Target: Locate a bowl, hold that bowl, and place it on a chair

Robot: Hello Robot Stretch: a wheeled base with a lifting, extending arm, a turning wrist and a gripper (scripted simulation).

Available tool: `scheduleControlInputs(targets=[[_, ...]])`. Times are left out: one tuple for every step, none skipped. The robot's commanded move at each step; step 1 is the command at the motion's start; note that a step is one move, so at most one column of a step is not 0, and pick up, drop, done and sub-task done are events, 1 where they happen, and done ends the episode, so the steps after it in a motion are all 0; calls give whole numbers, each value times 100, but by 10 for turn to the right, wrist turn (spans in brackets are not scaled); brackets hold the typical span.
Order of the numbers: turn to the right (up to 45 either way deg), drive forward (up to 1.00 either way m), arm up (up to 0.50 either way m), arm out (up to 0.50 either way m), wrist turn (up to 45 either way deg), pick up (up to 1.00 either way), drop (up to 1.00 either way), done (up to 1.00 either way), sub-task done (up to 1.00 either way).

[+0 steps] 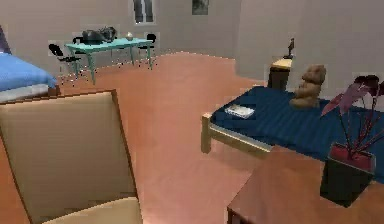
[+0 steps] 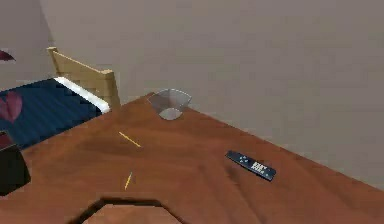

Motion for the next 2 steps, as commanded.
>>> scheduleControlInputs(targets=[[-450, 0, 0, 0, 0, 0, 0, 0, 0], [-450, 0, 0, 0, 0, 0, 0, 0, 0]])
